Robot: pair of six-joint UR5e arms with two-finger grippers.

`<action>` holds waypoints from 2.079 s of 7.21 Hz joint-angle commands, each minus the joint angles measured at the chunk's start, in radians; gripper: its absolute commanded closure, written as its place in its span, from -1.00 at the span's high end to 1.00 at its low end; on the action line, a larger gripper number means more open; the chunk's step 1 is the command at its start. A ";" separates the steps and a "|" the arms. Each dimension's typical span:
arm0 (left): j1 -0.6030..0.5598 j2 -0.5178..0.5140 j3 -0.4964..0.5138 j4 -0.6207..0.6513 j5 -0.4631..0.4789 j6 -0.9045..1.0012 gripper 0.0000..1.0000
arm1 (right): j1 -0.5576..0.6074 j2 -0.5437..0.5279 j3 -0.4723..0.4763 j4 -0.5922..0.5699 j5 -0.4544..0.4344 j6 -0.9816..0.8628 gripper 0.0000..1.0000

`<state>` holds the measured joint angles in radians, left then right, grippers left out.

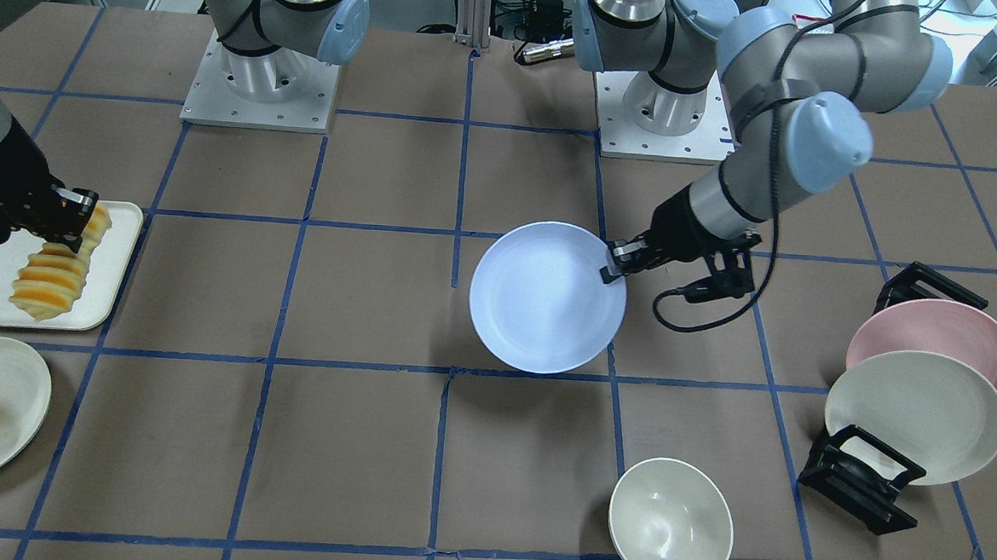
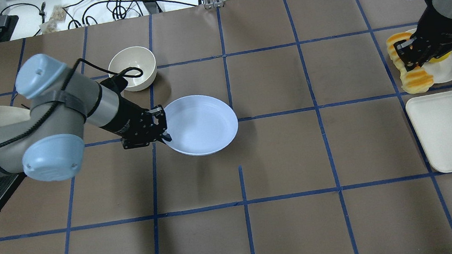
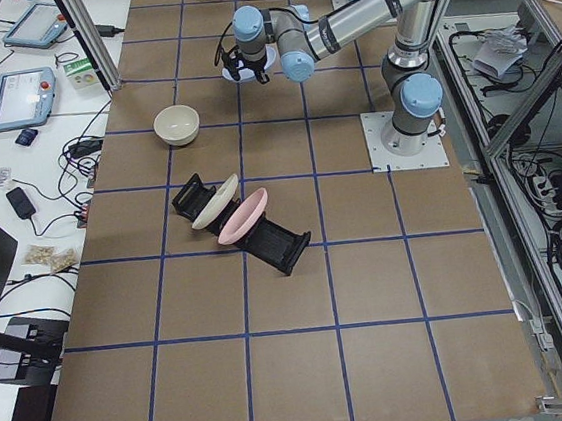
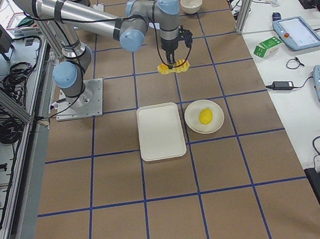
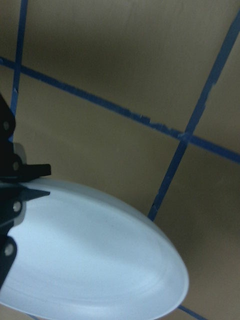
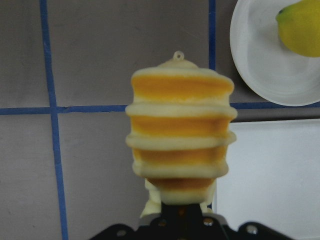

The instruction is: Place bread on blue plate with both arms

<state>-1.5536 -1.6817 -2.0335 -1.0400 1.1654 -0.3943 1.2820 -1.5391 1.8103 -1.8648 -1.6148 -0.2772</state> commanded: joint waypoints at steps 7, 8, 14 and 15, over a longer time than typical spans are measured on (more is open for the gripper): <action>-0.097 -0.237 -0.008 0.324 -0.004 -0.153 0.11 | 0.328 0.060 -0.086 0.004 0.052 0.487 -1.00; -0.100 -0.231 -0.013 0.324 -0.003 -0.164 0.71 | 0.385 0.089 -0.098 -0.001 0.093 0.515 -1.00; -0.052 0.000 0.353 -0.300 0.408 0.170 1.00 | 0.634 0.289 -0.143 -0.144 0.095 0.561 -1.00; -0.046 0.013 0.442 -0.421 0.409 0.204 1.00 | 0.654 0.325 -0.140 -0.164 0.092 0.572 -1.00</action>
<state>-1.6051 -1.6925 -1.7174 -1.2762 1.5513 -0.2494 1.9021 -1.2614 1.6698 -1.9915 -1.5209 0.2812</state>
